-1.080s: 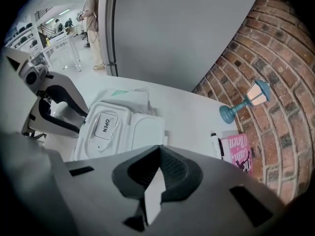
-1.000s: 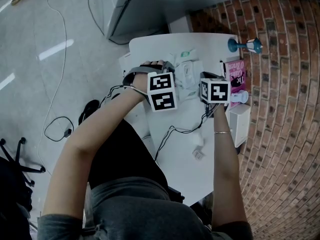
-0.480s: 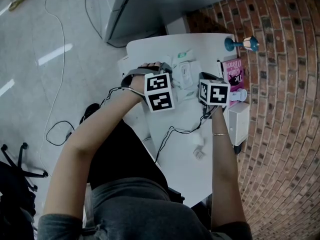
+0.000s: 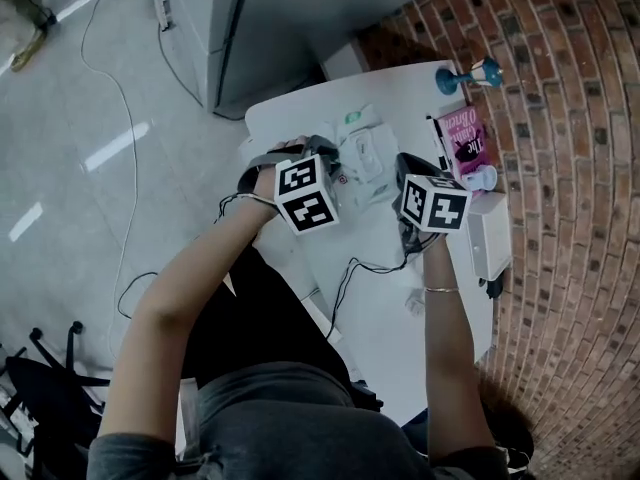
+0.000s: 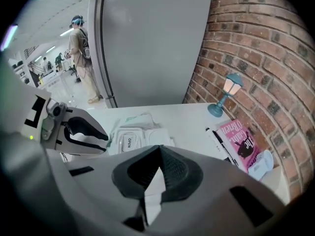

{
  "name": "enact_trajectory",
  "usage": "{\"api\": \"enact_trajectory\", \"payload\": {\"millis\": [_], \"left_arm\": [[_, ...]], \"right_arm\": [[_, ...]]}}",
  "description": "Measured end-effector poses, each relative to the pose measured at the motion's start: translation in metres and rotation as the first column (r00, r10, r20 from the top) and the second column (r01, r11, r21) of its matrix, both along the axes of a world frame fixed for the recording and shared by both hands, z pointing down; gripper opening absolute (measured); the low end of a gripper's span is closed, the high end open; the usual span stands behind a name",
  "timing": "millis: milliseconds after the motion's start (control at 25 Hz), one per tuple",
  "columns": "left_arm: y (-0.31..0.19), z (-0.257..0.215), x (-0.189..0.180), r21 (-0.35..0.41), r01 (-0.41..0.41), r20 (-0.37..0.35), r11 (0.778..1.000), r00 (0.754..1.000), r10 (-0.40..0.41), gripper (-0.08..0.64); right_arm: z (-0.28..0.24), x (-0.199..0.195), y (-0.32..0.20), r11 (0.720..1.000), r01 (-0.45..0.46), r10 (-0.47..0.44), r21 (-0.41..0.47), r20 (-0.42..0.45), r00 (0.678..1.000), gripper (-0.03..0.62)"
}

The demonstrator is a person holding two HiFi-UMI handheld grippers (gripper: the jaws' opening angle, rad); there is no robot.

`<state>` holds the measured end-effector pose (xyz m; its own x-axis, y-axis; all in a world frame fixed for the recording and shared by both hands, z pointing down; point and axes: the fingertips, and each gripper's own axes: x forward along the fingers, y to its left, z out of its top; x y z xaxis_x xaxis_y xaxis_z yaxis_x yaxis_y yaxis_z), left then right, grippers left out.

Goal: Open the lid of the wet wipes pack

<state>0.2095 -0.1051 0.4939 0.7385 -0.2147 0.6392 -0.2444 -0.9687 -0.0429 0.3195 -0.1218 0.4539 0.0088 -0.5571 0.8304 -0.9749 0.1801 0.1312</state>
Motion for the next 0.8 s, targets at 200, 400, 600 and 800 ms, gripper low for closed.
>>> {"api": "enact_trajectory", "payload": {"millis": [200, 400, 600, 800], "left_arm": [[-0.007, -0.018, -0.011, 0.004, 0.011, -0.028, 1.000, 1.000, -0.011, 0.100], [-0.010, -0.029, -0.021, -0.013, 0.033, -0.048, 0.999, 0.998, -0.033, 0.081], [-0.010, -0.039, -0.030, -0.031, 0.059, -0.067, 0.998, 0.996, -0.061, 0.063], [-0.008, -0.053, -0.037, -0.042, 0.073, -0.099, 0.996, 0.992, -0.077, 0.052]], "right_arm": [[-0.016, -0.010, 0.009, 0.992, -0.097, 0.088, 0.082, 0.113, 0.990, 0.005], [-0.033, -0.020, 0.020, 0.975, -0.171, 0.143, 0.145, 0.187, 0.972, 0.005], [-0.044, -0.029, 0.037, 0.956, -0.225, 0.182, 0.189, 0.221, 0.958, 0.005], [-0.053, -0.039, 0.057, 0.925, -0.301, 0.237, 0.230, 0.269, 0.933, 0.005]]}}
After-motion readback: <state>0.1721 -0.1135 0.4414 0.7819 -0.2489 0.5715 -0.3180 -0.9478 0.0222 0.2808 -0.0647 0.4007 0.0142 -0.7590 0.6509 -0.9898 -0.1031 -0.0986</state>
